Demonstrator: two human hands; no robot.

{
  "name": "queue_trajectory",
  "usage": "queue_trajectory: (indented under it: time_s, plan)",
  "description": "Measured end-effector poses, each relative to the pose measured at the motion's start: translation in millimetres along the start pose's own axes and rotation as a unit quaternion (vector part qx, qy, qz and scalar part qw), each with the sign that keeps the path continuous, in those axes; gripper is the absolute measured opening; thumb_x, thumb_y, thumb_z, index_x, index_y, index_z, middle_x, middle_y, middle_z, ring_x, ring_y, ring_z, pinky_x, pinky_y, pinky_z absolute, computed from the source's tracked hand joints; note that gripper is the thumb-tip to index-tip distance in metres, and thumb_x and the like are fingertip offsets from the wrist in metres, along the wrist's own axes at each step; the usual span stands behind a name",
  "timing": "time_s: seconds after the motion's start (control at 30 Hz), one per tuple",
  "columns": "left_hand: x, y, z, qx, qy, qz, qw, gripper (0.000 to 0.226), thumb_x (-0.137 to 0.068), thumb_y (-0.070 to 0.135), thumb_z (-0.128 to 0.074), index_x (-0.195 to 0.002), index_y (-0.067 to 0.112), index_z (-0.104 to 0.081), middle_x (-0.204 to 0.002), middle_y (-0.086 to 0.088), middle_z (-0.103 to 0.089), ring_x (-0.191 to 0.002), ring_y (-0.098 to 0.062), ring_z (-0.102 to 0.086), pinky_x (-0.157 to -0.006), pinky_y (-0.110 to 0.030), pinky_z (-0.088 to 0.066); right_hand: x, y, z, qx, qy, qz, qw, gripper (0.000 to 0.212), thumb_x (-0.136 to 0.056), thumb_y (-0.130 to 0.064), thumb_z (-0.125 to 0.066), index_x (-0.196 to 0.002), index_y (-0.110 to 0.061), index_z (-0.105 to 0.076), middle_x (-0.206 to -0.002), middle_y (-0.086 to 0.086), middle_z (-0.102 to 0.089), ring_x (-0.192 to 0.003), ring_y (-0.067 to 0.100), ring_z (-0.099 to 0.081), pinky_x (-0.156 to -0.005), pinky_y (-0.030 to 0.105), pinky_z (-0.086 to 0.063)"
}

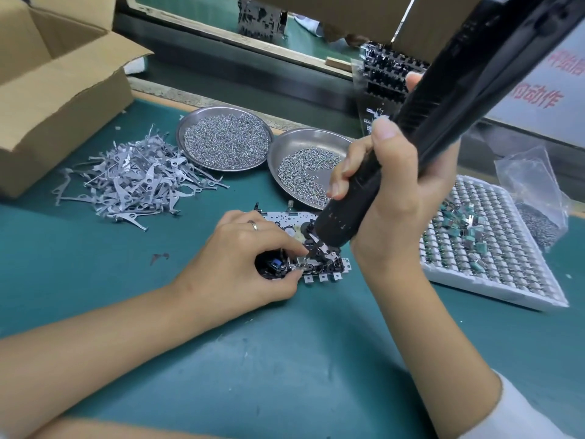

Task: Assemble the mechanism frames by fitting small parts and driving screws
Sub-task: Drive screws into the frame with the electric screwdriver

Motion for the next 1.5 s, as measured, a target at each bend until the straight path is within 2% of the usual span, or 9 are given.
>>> queue_trajectory:
  time_s: [0.17,0.57,0.7,0.77,0.87,0.93,1.17,1.33,1.5]
  plan:
    - [-0.7,-0.5,0.3,0.005,0.000,-0.002,1.000,0.018,-0.064,0.025,-0.075,-0.082,0.023,-0.075,-0.076,0.017,-0.067,-0.078,-0.003,-0.054,-0.084,-0.025,-0.037,-0.9,-1.8,4.2,0.012,-0.010,0.034,0.999,0.020,-0.081,-0.013,-0.056,-0.095,-0.014,-0.042,-0.049,-0.005,-0.048,-0.036,0.014,-0.045,-0.043,0.024,-0.039]
    - [-0.7,0.5,0.1,-0.012,0.000,-0.008,1.000,0.020,-0.065,0.028,-0.074,-0.084,0.024,-0.075,-0.077,0.018,-0.067,-0.078,-0.005,-0.054,-0.086,-0.030,-0.037,0.5,5.1,6.3,0.048,-0.015,-0.040,0.998,0.022,-0.085,-0.012,-0.062,-0.095,-0.016,-0.043,-0.054,0.002,-0.050,-0.038,0.019,-0.046,-0.044,0.024,-0.040]
    - [-0.1,1.6,1.3,-0.010,-0.004,-0.017,1.000,0.020,-0.067,0.032,-0.075,-0.085,0.025,-0.075,-0.079,0.018,-0.067,-0.077,-0.006,-0.055,-0.088,-0.034,-0.037,-0.1,2.5,16.4,0.111,-0.069,-0.030,0.991,0.030,-0.087,-0.023,-0.061,-0.109,-0.015,-0.043,-0.079,0.020,-0.054,-0.065,0.028,-0.059,-0.062,0.039,-0.052]
    - [-0.6,0.9,1.4,-0.007,-0.004,-0.019,1.000,0.019,-0.069,0.032,-0.075,-0.085,0.024,-0.075,-0.080,0.017,-0.068,-0.077,-0.004,-0.054,-0.088,-0.036,-0.038,8.2,5.1,29.4,0.165,-0.084,-0.006,0.983,0.037,-0.091,-0.022,-0.055,-0.123,-0.014,-0.038,-0.091,0.015,-0.056,-0.083,0.026,-0.058,-0.077,0.038,-0.050]
    - [-1.3,-0.1,0.3,0.005,-0.011,-0.028,1.000,0.018,-0.071,0.029,-0.074,-0.086,0.021,-0.076,-0.084,0.014,-0.070,-0.079,0.005,-0.049,-0.089,-0.034,-0.036,27.2,18.8,55.9,0.193,0.018,-0.012,0.981,0.034,-0.092,-0.014,-0.055,-0.121,-0.026,-0.041,-0.098,-0.005,-0.055,-0.094,0.010,-0.055,-0.087,0.028,-0.047]
    - [-1.6,-0.3,0.1,0.006,-0.016,-0.033,0.999,0.017,-0.071,0.028,-0.074,-0.086,0.020,-0.076,-0.084,0.013,-0.071,-0.080,0.008,-0.047,-0.089,-0.033,-0.035,36.7,30.9,64.5,0.175,0.071,-0.063,0.980,0.034,-0.089,-0.010,-0.056,-0.115,-0.029,-0.044,-0.099,-0.005,-0.055,-0.094,0.009,-0.056,-0.089,0.030,-0.048]
    - [-0.4,0.5,-1.3,-0.030,0.012,-0.018,0.999,0.016,-0.068,0.027,-0.076,-0.082,0.018,-0.075,-0.075,0.011,-0.068,-0.075,-0.006,-0.053,-0.091,-0.037,-0.036,40.1,43.2,66.9,0.191,0.063,-0.130,0.971,0.051,-0.092,0.006,-0.052,-0.126,-0.029,-0.038,-0.115,0.004,-0.052,-0.089,0.005,-0.055,-0.075,0.018,-0.048]
    - [-0.1,0.9,-0.9,-0.021,0.016,-0.012,1.000,0.017,-0.067,0.026,-0.076,-0.081,0.018,-0.075,-0.075,0.011,-0.068,-0.076,-0.008,-0.056,-0.090,-0.040,-0.039,43.9,41.3,63.4,0.247,0.009,-0.109,0.963,0.038,-0.085,0.005,-0.052,-0.107,-0.025,-0.052,-0.093,0.001,-0.059,-0.077,-0.002,-0.053,-0.069,0.015,-0.045]
    - [-1.5,3.5,-0.2,-0.031,0.020,-0.024,0.999,0.020,-0.070,0.033,-0.073,-0.084,0.020,-0.074,-0.079,0.014,-0.067,-0.077,-0.007,-0.057,-0.090,-0.037,-0.039,47.0,32.3,57.0,0.362,-0.037,-0.019,0.931,0.024,-0.081,0.002,-0.050,-0.094,-0.016,-0.061,-0.088,-0.002,-0.059,-0.085,0.005,-0.055,-0.076,0.019,-0.041]
Point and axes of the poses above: each hand's wrist, its own x-axis away from the middle knuckle, its own z-axis out of the back of the hand, y = z × x, the point moved 3 cm from there along -x, towards the middle knuckle
